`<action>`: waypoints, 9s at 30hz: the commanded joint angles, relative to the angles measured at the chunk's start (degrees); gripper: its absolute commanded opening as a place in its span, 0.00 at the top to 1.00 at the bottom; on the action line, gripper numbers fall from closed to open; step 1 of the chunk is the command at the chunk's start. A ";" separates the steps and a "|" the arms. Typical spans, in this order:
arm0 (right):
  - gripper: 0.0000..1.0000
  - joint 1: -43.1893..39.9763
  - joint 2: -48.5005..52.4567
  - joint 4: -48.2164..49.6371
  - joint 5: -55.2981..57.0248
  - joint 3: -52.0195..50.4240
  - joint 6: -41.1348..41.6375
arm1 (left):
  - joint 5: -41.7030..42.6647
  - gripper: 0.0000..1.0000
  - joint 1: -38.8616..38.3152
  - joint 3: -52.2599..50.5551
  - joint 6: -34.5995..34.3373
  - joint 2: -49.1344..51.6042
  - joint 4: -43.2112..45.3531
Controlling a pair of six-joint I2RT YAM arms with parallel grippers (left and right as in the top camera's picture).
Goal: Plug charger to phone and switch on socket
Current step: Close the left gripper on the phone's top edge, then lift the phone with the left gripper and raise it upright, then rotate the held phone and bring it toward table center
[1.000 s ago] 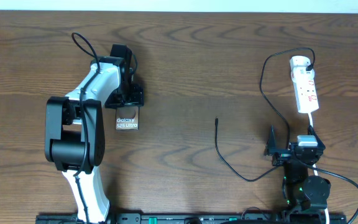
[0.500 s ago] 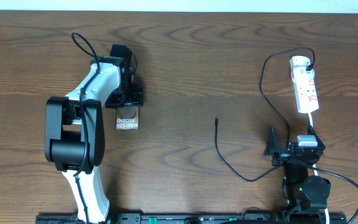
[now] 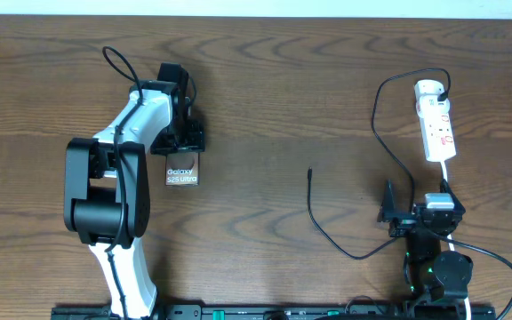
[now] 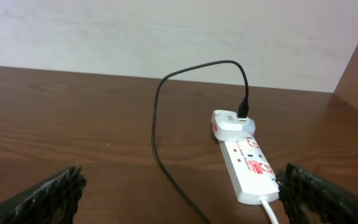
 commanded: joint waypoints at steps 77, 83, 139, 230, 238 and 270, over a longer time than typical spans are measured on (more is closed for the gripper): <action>0.01 0.92 -0.31 -0.24 0.24 -0.07 -0.57 | -0.68 0.93 0.07 -0.57 0.55 1.01 -0.09; 0.01 0.92 -0.31 -0.24 0.24 -0.07 -0.59 | -0.68 0.93 0.07 -0.55 0.55 0.98 0.17; 0.01 0.92 -0.31 -0.24 0.24 -0.07 -0.59 | 8.72 0.93 0.07 1.73 -13.07 -28.30 -0.74; 0.01 0.92 -0.31 -0.24 0.24 -0.07 -0.57 | 55.98 0.93 19.41 1.73 -74.01 -28.65 8.63; 0.01 0.92 -0.31 -0.24 0.22 -0.07 -0.57 | 44.19 0.94 19.30 1.70 -66.86 -28.63 5.22; 0.01 0.92 -0.31 -0.24 0.24 -0.07 -0.59 | 2.71 0.93 5.16 -1.05 -58.62 -24.63 -6.64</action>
